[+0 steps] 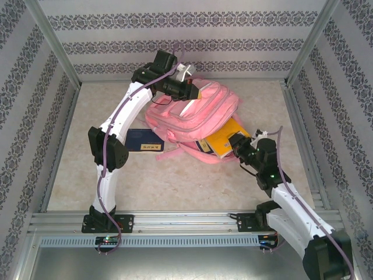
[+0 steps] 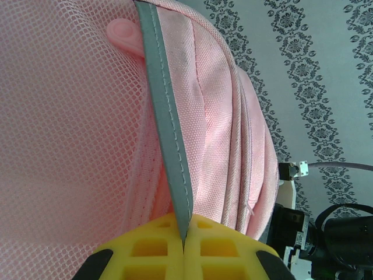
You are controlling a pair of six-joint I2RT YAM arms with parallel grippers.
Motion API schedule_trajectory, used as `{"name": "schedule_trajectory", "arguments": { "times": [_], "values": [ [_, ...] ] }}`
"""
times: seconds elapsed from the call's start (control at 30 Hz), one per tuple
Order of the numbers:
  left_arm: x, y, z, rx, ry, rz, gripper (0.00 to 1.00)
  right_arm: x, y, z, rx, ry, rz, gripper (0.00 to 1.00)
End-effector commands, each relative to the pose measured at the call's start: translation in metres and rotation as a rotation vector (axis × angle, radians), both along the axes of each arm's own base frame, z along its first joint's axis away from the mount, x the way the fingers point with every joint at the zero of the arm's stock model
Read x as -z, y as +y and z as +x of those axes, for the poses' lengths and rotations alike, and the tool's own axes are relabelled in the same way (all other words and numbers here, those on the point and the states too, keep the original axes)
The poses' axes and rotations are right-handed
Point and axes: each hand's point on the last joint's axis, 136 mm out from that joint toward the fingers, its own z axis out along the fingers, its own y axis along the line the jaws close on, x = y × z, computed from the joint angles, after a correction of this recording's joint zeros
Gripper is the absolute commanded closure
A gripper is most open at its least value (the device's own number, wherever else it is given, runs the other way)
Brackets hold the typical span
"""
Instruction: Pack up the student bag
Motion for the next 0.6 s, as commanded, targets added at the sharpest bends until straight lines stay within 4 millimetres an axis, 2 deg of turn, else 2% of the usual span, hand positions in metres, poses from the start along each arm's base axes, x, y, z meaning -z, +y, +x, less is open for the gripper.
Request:
{"name": "schedule_trajectory", "arguments": {
  "times": [0.0,0.07,0.23,0.53,0.57],
  "values": [
    [-0.079,0.0,-0.02,0.062,-0.152,-0.157,1.0,-0.089,0.021,0.01,-0.054,-0.27,0.106,1.0],
    [-0.079,0.0,-0.019,0.062,-0.15,-0.159,1.0,-0.095,0.027,0.015,-0.049,-0.286,0.109,1.0],
    [-0.087,-0.001,-0.021,0.068,-0.157,-0.183,1.0,-0.079,0.035,0.04,-0.021,-0.254,0.103,1.0],
    [-0.091,-0.005,-0.023,0.086,-0.139,-0.225,1.0,-0.062,0.079,0.111,-0.087,-0.282,0.211,1.0],
    [-0.091,-0.006,-0.023,0.088,-0.135,-0.23,1.0,-0.053,0.083,0.119,-0.088,-0.265,0.201,1.0]
  ]
}}
